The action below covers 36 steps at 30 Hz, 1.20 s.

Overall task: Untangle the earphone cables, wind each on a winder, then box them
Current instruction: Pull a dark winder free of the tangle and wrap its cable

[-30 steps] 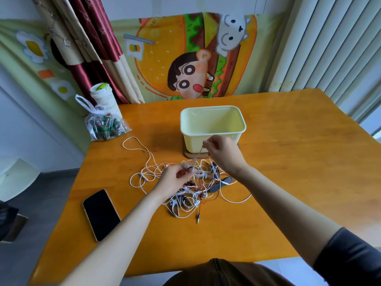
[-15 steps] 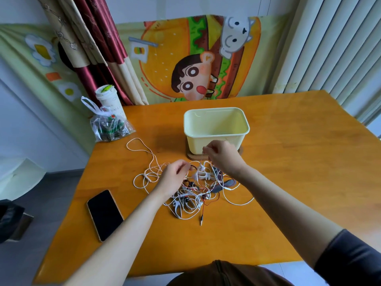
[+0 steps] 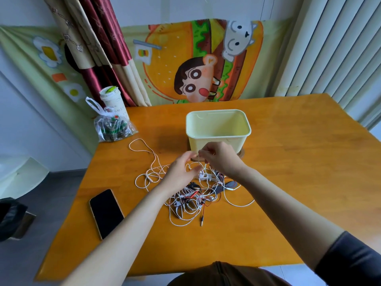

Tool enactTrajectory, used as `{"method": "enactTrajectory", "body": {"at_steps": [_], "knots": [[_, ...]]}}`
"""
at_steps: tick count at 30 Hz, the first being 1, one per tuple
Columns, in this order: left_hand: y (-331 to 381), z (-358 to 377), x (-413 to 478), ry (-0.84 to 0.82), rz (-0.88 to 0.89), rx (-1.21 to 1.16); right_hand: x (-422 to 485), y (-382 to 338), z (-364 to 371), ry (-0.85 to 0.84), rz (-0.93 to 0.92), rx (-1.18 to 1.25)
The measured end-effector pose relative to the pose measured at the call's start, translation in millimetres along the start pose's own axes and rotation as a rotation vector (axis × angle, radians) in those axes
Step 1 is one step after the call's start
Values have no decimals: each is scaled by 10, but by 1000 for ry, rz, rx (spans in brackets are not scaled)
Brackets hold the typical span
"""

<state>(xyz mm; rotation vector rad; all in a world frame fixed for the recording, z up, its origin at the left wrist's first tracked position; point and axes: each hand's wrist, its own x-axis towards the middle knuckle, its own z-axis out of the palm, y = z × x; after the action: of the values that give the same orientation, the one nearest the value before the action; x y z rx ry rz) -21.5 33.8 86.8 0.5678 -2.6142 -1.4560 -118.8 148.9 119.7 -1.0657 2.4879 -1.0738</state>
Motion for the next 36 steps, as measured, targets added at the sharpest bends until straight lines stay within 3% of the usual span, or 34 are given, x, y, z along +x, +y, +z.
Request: {"method": "enactTrajectory", "body": {"at_steps": [4, 8, 12, 14, 16, 18, 21, 26, 31, 33, 36], "knots": [[132, 25, 11, 9, 43, -11, -46, 79, -36, 0, 50, -63], [111, 41, 4, -8, 40, 132, -119, 224, -164, 20, 174, -242], [206, 158, -2, -19, 112, 206, -188, 280, -226, -100, -6, -567], [233, 211, 10, -4, 143, 232, -232, 277, -162, -215, -98, -503], [240, 249, 39, 14, 176, 317, -285, 266, -68, -288, -114, -258], [243, 262, 58, 30, 203, 441, -316, 262, -6, -291, -51, -30], [203, 230, 84, 82, 214, 505, -309, 335, 13, -292, 52, 50], [-177, 6, 120, 137, 10, 617, -308, 625, -89, -317, 137, 2], [-590, -11, 23, -95, -318, 720, -278, 742, -197, -192, 145, -111], [-547, 60, 14, -176, -288, 633, -254, 669, -142, -214, 100, -112], [-207, 234, -21, -182, -82, 138, -225, 508, 5, -260, 18, -99]]}}
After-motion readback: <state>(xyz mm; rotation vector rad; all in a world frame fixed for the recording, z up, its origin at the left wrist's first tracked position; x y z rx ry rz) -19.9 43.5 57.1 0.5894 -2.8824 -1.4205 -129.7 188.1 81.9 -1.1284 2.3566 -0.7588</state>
